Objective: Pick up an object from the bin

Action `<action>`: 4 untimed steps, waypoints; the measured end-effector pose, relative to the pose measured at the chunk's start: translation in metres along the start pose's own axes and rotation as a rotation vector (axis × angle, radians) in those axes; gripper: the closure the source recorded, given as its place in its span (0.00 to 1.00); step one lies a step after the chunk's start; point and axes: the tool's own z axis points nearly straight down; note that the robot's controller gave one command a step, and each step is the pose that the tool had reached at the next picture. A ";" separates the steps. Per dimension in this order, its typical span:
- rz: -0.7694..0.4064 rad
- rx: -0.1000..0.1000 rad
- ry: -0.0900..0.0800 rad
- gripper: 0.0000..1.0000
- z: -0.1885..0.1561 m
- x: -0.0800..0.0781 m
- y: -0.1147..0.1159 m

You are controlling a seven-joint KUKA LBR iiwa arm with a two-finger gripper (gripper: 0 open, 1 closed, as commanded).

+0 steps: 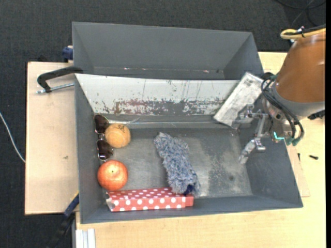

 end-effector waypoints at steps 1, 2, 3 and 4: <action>-0.003 0.001 -0.008 0.00 -0.004 -0.002 0.001; -0.120 0.002 -0.009 0.00 0.037 -0.008 0.043; -0.202 0.001 -0.012 0.00 0.091 -0.038 0.055; -0.212 0.002 -0.012 0.00 0.104 -0.043 0.056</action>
Offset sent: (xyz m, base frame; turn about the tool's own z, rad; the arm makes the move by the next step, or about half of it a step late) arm 0.0143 0.1013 -0.0953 -0.2846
